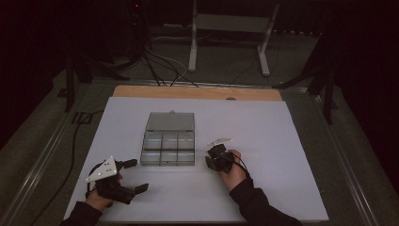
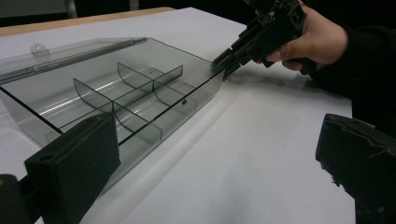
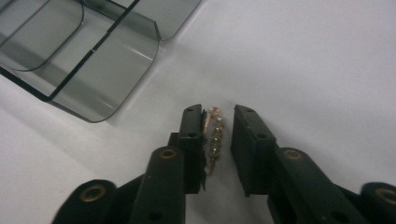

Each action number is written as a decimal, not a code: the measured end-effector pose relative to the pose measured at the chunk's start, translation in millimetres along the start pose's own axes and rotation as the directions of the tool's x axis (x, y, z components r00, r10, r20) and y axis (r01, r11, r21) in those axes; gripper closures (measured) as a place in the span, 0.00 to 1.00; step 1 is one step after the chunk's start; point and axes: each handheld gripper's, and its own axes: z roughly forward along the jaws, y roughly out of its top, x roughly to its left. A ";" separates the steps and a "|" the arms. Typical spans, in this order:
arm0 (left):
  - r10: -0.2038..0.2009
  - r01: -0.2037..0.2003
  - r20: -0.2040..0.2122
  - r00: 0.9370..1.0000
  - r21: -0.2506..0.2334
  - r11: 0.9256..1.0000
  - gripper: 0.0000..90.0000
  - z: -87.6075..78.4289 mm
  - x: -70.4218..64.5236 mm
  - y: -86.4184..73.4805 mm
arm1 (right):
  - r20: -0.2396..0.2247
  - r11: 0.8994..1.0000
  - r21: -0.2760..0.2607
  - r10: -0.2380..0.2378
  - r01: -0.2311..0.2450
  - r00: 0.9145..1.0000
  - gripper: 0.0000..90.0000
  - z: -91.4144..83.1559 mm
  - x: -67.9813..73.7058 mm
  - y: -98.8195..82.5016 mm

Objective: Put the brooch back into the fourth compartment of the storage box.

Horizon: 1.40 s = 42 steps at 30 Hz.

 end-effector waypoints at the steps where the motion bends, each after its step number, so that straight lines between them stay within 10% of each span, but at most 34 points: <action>1: 0.000 0.000 0.000 1.000 0.001 1.000 0.01 0.1 0.1 -0.1 | 0.007 1.000 -0.003 -0.004 0.004 1.000 0.85 0.0 1.2 -0.5; 42: 0.002 -0.002 0.004 1.000 0.006 1.000 0.01 0.3 0.1 -0.4 | -0.094 0.992 -0.125 -0.044 0.032 0.995 0.95 -48.5 4.8 37.0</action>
